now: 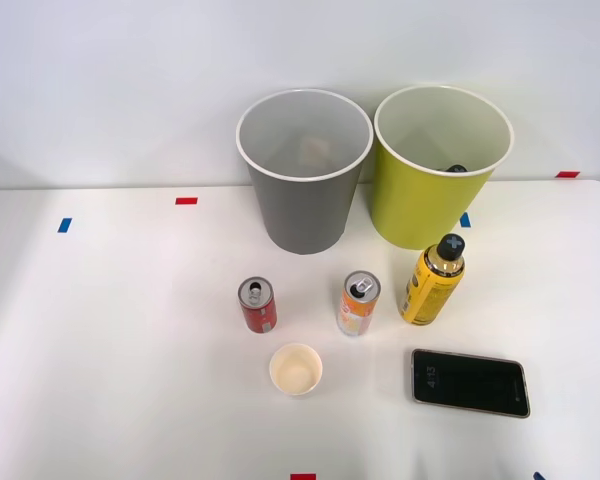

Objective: Put cans in the gray bin, plastic bottles in the light green bin

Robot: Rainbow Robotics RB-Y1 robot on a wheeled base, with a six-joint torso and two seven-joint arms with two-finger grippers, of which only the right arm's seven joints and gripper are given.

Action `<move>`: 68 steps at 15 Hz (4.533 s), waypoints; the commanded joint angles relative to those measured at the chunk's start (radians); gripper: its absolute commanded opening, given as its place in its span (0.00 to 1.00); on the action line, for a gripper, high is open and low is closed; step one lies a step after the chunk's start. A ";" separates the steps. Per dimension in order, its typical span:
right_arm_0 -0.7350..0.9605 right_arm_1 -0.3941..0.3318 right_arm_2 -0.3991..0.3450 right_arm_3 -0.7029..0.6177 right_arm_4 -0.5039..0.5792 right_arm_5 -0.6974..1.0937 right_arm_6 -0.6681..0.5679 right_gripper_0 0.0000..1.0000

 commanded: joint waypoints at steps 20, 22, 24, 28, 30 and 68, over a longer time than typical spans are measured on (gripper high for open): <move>0.000 0.000 0.000 0.000 0.000 0.000 0.000 1.00; 0.000 0.000 0.000 0.000 0.000 0.000 0.000 1.00; 0.000 0.000 0.000 0.000 0.000 0.000 0.000 1.00; 0.000 0.000 0.000 0.000 0.000 0.000 0.000 1.00; 0.000 0.000 0.000 0.000 0.000 0.000 0.000 1.00; -0.634 0.020 -0.038 0.034 -0.420 0.330 0.074 1.00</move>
